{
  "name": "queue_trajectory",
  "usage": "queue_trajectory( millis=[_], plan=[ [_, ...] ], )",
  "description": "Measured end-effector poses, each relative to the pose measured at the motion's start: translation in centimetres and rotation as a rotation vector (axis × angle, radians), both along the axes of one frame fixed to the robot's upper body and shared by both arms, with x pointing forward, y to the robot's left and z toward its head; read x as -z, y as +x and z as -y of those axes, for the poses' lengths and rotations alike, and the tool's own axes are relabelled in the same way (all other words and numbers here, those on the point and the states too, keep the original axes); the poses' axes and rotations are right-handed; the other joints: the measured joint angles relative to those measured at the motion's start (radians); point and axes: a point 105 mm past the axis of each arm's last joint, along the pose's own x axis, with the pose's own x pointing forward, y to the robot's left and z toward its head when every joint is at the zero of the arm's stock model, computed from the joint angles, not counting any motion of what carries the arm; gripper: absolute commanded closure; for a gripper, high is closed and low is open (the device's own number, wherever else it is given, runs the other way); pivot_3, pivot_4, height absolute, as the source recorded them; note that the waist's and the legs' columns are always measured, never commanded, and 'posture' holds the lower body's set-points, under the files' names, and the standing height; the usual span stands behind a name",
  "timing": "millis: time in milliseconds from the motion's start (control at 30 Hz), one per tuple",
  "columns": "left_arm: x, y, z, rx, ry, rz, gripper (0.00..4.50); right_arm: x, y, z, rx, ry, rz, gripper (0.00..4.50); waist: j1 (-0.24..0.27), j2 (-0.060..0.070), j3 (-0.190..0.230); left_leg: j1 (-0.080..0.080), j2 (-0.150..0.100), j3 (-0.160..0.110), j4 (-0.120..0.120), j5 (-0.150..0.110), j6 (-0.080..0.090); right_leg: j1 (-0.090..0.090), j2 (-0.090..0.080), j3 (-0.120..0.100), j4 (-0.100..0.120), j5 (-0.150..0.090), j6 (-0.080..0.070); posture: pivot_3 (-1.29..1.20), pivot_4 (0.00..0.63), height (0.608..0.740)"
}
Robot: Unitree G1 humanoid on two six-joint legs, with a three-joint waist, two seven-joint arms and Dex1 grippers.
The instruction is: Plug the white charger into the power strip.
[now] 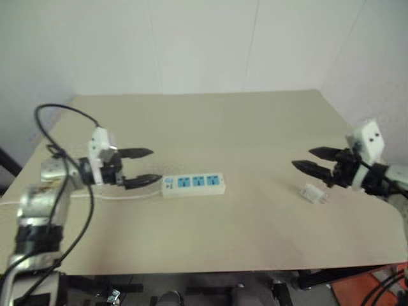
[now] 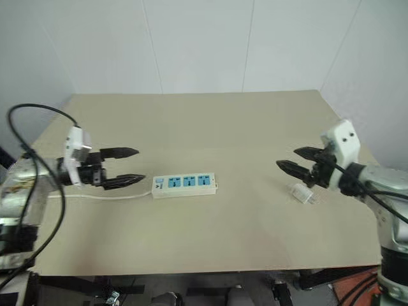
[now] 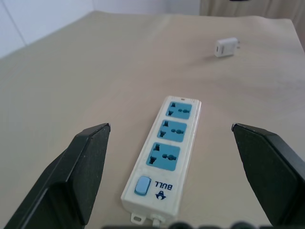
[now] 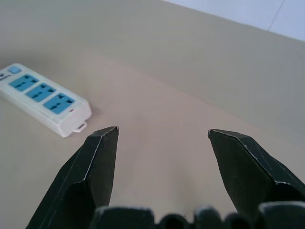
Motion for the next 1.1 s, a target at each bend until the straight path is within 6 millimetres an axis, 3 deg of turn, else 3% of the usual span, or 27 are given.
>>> queue_trajectory(
  millis=[200, 767, 867, 1100],
  plan=[
    [2.0, -2.3, -2.0, -0.112, 0.019, -0.122, 0.04, 2.0, -2.0, 1.5, -0.016, -0.074, -0.055, 0.80, 0.000, -0.003, 0.002, 0.012, 0.002, 0.002, -0.001, 0.000, 0.000, 0.012, 0.001, 0.000, -0.002, -0.003, -0.001, 0.00, 0.150, 0.740],
    [1.8, -2.2, -1.6, -0.112, 0.040, -0.105, 0.04, 2.1, -1.8, 1.4, -0.027, -0.075, -0.052, 0.80, 0.003, -0.005, 0.003, 0.008, 0.002, 0.002, -0.002, 0.000, 0.000, 0.010, 0.000, 0.000, -0.005, -0.003, -0.001, 0.00, 0.150, 0.740],
    [1.8, -1.4, -1.6, -0.100, 0.046, -0.089, 0.04, 2.1, -1.7, 1.4, -0.028, -0.073, -0.049, 0.80, 0.004, -0.005, 0.003, 0.008, 0.002, 0.002, -0.002, 0.000, 0.000, 0.010, 0.000, 0.000, -0.005, -0.003, -0.001, 0.00, 0.150, 0.740],
    [2.7, 4.5, -0.4, 0.026, 0.067, 0.018, 0.04, 0.4, -0.7, -0.7, -0.094, -0.037, 0.022, 0.80, 0.010, -0.006, 0.003, 0.007, 0.001, 0.002, -0.002, 0.000, 0.000, 0.010, 0.000, 0.000, -0.006, -0.002, -0.001, 0.00, 0.150, 0.740]
  ],
)
